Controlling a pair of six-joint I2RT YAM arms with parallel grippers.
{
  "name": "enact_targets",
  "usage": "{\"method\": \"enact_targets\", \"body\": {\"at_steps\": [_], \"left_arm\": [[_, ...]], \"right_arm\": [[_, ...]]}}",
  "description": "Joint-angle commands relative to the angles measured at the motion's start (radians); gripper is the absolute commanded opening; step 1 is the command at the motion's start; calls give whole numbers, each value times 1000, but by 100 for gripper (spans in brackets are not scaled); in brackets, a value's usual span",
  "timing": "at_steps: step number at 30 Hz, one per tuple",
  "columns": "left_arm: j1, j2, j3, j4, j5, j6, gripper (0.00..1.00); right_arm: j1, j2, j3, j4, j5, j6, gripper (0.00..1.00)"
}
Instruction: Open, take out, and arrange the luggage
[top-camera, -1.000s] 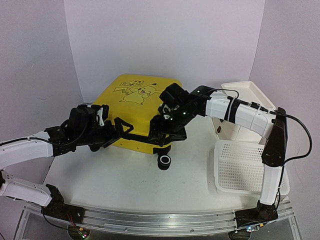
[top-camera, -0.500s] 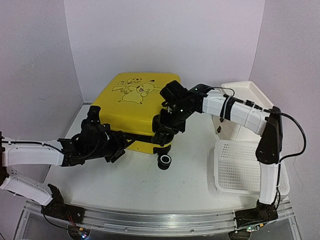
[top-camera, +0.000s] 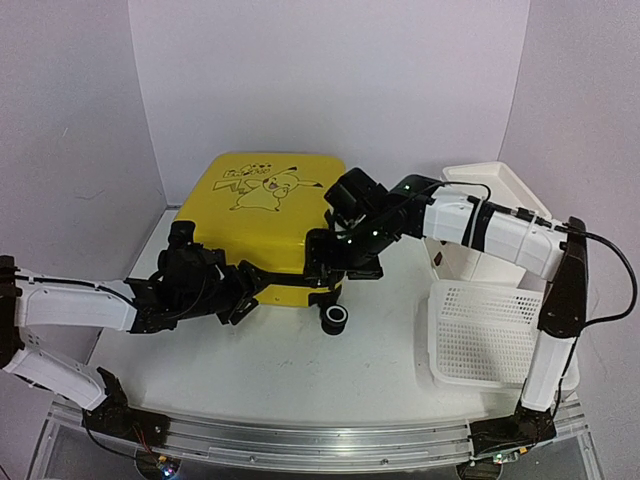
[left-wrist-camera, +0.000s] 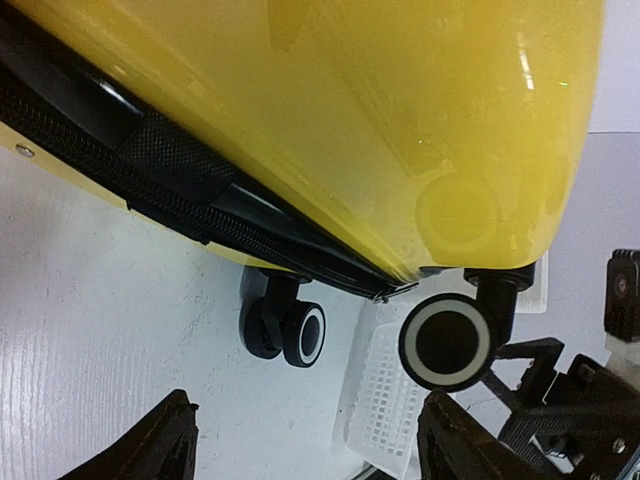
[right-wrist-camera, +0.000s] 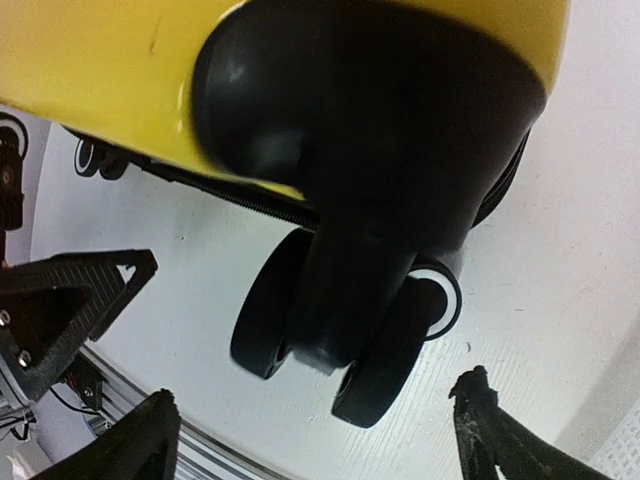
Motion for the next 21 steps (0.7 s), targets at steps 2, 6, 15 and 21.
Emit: {"method": "enact_targets", "body": {"at_steps": [2,6,15,21], "left_arm": [[-2,-61,-20,60,-56,41,77],[-2,-74,-33,60,-51,47,77],[-2,-98,-50,60,-56,42,77],[-2,-101,-44,60,-58,50,78]], "right_arm": [[59,-59,-62,114,96,-81,98],[93,-13,-55,125,285,-55,98],[117,47,-45,50,563,-97,82],[153,108,18,-16,702,-187,60]]}}
